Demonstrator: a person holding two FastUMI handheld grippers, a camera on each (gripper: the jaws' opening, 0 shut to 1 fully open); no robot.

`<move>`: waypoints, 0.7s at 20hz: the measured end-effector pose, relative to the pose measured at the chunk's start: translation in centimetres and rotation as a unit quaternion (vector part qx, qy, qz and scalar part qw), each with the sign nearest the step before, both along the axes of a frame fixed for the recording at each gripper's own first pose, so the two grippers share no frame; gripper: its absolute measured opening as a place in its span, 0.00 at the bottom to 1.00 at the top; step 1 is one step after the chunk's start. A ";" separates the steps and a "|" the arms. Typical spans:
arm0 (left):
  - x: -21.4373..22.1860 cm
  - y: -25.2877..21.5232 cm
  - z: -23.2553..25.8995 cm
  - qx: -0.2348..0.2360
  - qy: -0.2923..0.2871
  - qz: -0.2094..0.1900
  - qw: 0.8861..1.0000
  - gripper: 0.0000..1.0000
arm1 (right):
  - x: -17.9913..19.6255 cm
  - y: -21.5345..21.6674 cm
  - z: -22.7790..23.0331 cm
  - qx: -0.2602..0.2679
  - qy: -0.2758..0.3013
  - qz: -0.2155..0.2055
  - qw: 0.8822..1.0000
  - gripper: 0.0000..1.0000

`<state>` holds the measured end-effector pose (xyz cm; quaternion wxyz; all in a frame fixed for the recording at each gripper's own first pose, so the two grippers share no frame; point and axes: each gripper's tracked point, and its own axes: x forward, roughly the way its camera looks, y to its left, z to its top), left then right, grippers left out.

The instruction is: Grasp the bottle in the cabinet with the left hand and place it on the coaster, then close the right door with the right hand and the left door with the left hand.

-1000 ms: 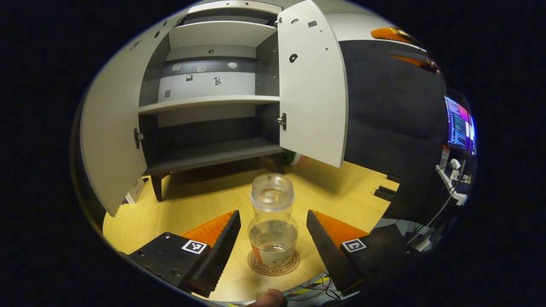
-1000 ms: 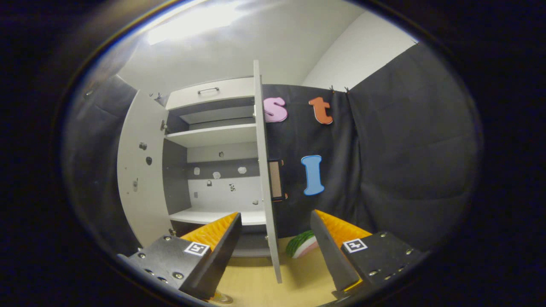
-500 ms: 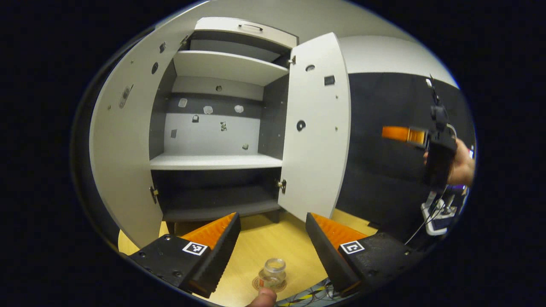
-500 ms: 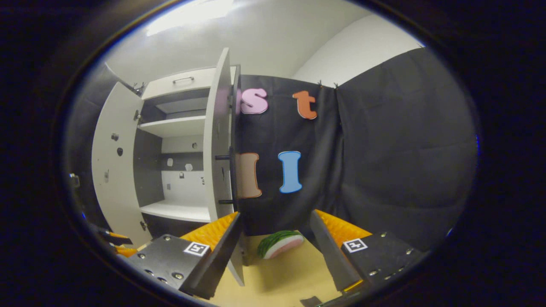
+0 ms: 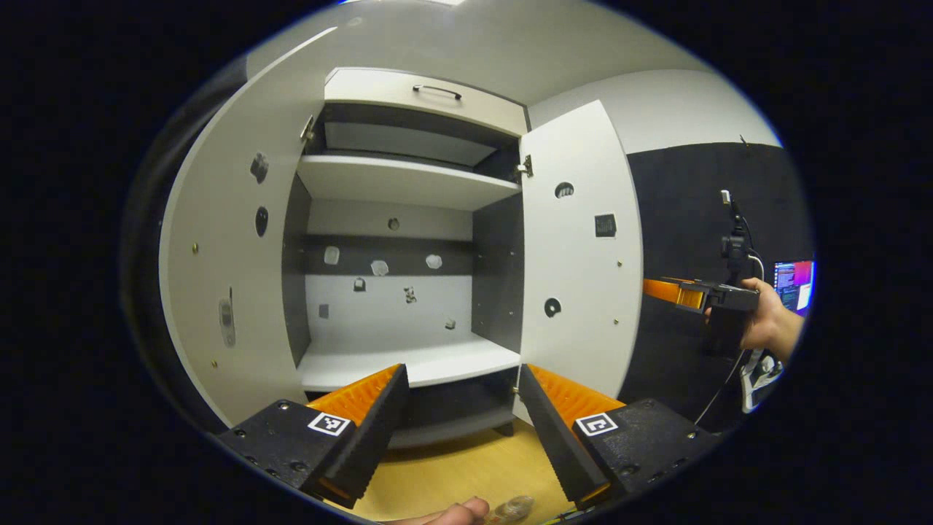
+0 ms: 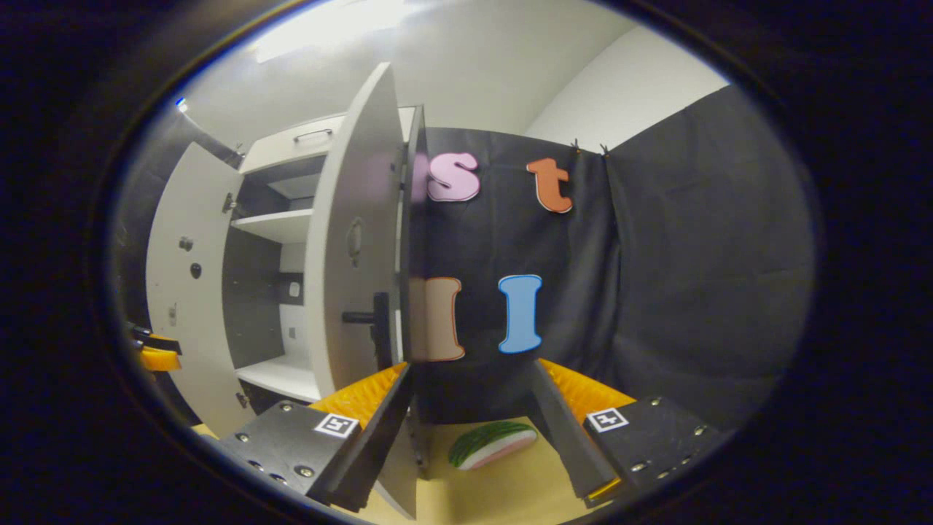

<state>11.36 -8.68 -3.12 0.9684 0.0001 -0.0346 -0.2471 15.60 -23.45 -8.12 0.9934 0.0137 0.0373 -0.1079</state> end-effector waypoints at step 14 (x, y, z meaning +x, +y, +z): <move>1.0 -2.2 -1.5 -0.024 0.005 -0.124 0.992 0.96 | 2.3 6.0 0.9 0.009 0.046 0.018 0.999 0.91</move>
